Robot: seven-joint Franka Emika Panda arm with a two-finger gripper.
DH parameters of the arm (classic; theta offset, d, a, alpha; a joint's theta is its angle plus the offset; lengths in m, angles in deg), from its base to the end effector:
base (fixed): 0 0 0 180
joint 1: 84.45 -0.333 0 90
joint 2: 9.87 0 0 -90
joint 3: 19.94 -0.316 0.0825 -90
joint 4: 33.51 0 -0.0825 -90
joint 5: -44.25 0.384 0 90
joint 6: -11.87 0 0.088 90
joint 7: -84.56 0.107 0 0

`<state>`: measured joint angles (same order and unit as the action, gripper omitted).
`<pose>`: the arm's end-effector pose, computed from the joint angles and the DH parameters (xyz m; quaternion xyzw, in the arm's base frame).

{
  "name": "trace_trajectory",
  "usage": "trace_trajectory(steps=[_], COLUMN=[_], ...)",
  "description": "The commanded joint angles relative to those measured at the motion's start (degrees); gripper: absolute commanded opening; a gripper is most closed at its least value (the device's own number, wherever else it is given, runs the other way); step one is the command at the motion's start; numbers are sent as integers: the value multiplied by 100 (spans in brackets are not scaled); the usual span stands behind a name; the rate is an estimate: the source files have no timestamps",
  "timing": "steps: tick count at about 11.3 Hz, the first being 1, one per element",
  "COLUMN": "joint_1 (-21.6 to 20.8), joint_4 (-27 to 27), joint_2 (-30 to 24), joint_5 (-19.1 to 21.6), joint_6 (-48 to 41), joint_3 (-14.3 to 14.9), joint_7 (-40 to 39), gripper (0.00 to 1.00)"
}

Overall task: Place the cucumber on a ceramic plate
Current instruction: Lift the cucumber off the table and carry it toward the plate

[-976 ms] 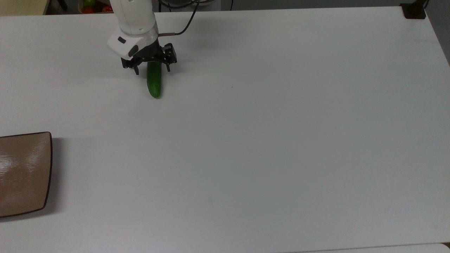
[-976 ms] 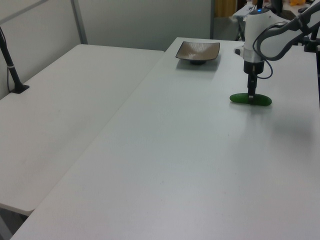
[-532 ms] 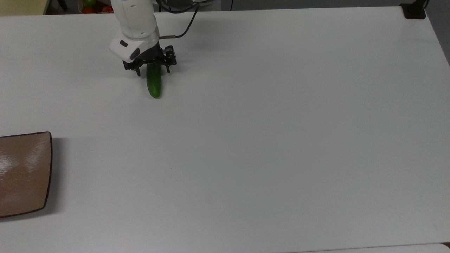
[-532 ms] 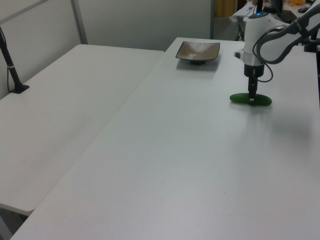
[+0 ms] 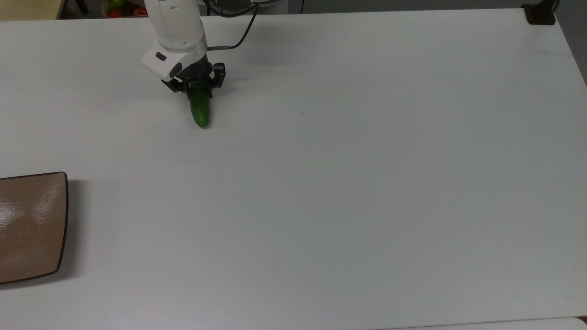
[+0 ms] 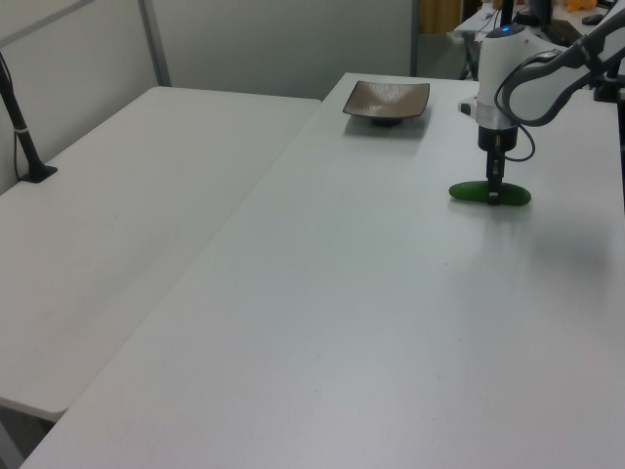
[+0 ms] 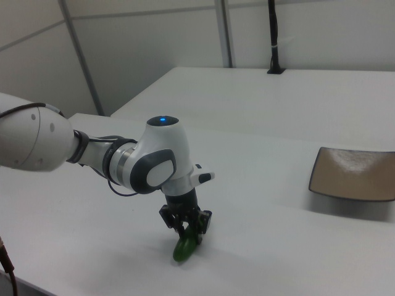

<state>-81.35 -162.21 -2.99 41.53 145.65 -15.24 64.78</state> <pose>0.5271 -0.0729 0.3108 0.9923 0.1211 -0.0203 0.0174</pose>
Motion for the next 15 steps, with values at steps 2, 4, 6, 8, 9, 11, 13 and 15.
trace_trajectory(steps=[2,4,6,8,9,11,13,15], joint_1=[112,112,112,103,112,112,112,260], joint_4=[19,404,1063,1486,1731,2023,2085,2425], joint_2=[-379,-512,-565,-556,-547,-512,-486,-294], joint_5=[-88,-80,-10,8,17,139,175,184], joint_6=[-368,-912,-1721,-2074,-2311,-2558,-2533,-2480], joint_3=[22,66,128,154,146,154,154,154], joint_7=[-105,-53,-96,-79,-70,-79,-96,-105], gripper=[9,10,10,11,11,11,11,11])
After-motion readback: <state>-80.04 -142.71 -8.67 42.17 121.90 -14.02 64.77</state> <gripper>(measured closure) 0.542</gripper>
